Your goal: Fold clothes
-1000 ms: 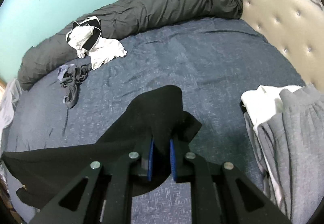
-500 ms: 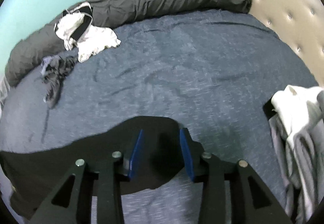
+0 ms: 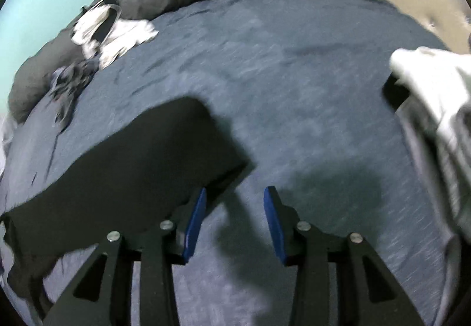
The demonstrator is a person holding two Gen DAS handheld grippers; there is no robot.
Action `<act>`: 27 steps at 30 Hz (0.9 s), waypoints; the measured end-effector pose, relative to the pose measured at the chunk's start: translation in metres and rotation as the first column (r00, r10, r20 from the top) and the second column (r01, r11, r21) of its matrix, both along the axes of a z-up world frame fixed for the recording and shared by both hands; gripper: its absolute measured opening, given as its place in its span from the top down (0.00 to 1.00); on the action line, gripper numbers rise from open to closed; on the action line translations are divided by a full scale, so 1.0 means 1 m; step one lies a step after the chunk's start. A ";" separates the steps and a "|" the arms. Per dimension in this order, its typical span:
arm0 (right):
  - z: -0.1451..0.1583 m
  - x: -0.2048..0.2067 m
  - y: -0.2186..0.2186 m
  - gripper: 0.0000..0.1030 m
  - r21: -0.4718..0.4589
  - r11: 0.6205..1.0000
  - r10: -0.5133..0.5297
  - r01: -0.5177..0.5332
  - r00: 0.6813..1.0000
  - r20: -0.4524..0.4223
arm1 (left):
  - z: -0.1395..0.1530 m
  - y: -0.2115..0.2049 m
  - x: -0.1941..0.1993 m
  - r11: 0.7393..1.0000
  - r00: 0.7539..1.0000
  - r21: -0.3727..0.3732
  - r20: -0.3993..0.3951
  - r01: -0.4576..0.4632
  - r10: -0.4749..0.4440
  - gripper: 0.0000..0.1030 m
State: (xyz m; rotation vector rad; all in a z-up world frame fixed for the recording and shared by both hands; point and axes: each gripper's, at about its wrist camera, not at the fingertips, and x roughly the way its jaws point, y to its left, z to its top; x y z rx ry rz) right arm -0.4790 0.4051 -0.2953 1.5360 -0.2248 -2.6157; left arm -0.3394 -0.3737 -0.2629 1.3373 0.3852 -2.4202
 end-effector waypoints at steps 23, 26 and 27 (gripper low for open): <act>0.058 0.006 -0.027 0.98 0.310 0.951 0.078 -0.011 0.975 -0.207 | 0.010 0.003 0.005 1.000 1.000 -0.004 -0.004 0.004 -0.004 0.97; 0.077 0.002 -0.015 0.98 0.449 0.892 0.072 0.047 0.967 -0.244 | 0.011 0.004 0.005 1.000 1.000 -0.004 -0.006 0.000 0.000 0.97; 0.079 0.001 -0.013 0.98 0.482 0.874 0.072 0.057 0.967 -0.246 | 0.011 0.004 0.005 1.000 1.000 -0.004 -0.006 0.000 0.000 0.97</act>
